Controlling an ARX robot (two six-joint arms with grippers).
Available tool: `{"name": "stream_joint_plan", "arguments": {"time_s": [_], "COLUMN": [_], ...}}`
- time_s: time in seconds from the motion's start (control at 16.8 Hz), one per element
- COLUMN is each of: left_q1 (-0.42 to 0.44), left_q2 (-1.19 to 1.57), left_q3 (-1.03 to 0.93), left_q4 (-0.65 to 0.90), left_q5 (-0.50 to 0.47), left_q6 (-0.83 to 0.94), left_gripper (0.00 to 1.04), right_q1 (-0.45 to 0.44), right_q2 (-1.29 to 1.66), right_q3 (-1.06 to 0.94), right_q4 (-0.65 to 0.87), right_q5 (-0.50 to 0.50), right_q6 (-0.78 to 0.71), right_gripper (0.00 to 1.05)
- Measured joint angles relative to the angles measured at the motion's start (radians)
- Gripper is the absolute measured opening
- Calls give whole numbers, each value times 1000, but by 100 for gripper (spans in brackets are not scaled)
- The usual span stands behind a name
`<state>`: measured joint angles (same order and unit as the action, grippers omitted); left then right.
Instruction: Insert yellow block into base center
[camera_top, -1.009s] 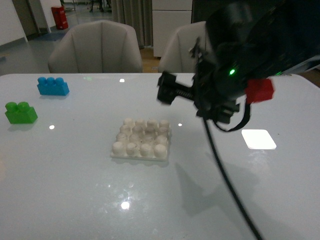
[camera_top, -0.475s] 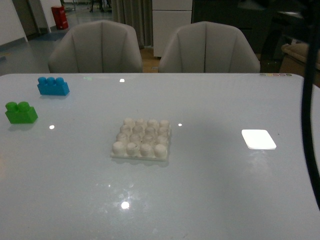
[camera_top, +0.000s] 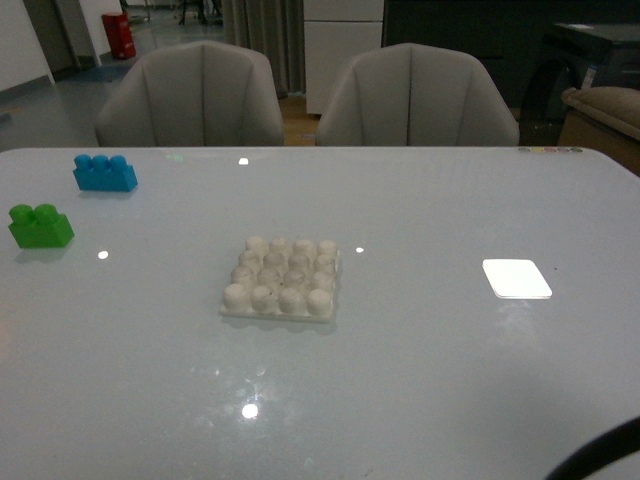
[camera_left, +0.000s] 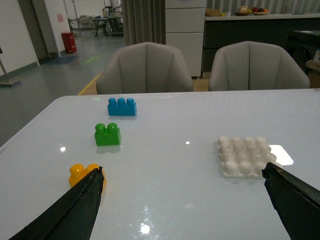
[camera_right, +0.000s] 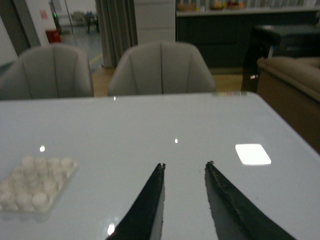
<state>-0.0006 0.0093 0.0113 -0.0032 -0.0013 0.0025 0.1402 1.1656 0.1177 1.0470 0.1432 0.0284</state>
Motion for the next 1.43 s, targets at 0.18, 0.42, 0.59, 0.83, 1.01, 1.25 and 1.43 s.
{"name": "stream_joint_plan", "arguments": {"time_s": [0.18,0.42,0.59,0.83,1.01,1.25,1.43], "left_q1": [0,0,0,0,0,0,0], "left_q2": [0,0,0,0,0,0,0], "left_q3": [0,0,0,0,0,0,0], "left_q4": [0,0,0,0,0,0,0], "left_q5": [0,0,1,0,1,1,1], "left_q6": [0,0,0,0,0,0,0], "left_gripper": [98,98,98,98,98,98,98], "right_q1": [-44,-148,-141,-140,-140,-140,-140], "right_q2": [-157,-363,-462,-537,-667,-808,-877], "right_q3": [-61,-91,-104,-107,-107,-107,-108], "right_q4": [-132,-283,-370,-432,-554,-685,-757], "right_q5": [-40,-132,-141,-141,-140,-141,-141], "right_q6": [-21,-22,-22,-22,-22,-22,-22], "right_gripper": [2,2,2,2,2,2,2]}}
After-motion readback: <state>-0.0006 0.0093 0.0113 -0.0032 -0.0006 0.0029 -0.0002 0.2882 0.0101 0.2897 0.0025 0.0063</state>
